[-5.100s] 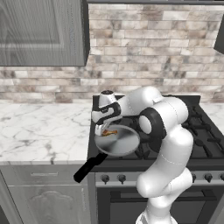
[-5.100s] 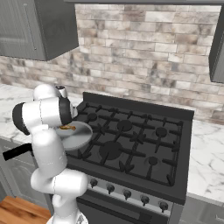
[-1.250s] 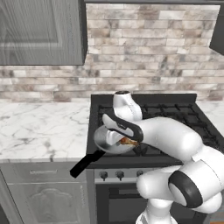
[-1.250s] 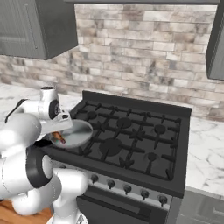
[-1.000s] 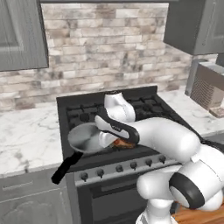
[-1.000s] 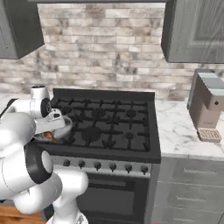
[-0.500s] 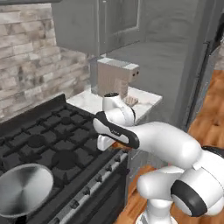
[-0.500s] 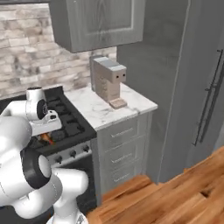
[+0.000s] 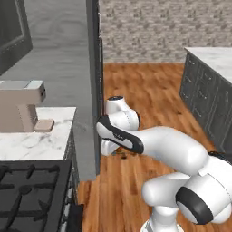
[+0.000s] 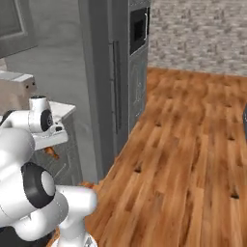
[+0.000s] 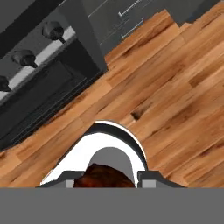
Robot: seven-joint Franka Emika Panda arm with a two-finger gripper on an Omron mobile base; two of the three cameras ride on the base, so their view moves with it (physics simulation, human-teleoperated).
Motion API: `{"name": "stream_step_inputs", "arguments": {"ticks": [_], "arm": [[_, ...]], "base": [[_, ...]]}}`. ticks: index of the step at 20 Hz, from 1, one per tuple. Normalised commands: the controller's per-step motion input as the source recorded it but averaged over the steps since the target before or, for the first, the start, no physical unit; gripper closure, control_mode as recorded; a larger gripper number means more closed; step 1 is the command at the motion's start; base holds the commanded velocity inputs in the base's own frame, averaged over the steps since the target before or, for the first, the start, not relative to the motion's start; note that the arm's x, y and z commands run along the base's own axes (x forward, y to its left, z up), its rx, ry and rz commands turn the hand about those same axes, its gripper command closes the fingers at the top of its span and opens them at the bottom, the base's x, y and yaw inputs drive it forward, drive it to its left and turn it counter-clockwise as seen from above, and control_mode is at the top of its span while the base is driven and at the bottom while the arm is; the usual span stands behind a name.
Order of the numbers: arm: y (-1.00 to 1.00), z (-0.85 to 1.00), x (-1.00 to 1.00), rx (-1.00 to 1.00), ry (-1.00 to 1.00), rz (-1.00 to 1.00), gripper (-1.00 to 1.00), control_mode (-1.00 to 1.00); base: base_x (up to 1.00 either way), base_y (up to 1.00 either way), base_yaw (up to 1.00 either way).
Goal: Take the chicken drumsticks from the pan and place one on each plate on the dining counter.
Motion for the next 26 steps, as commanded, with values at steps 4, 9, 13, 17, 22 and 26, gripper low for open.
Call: {"name": "stream_step_inputs", "arguments": {"ticks": [4,9,13,17,22,26], "arm": [[0.00,0.00,0.00,0.00,0.00,0.00,1.00,1.00],[0.00,0.00,0.00,0.00,0.00,0.00,1.00,1.00],[0.00,0.00,0.00,0.00,0.00,0.00,1.00,1.00],[0.00,0.00,0.00,0.00,0.00,0.00,1.00,1.00],[0.00,0.00,0.00,0.00,0.00,0.00,1.00,1.00],[0.00,0.00,0.00,0.00,0.00,0.00,1.00,1.00]], "base": [[0.00,-0.15,-0.89],[0.05,-0.65,-0.57],[0.08,-0.77,-0.48],[0.28,-0.92,-0.13],[0.39,-0.94,0.00],[0.46,-0.94,0.00]]}}
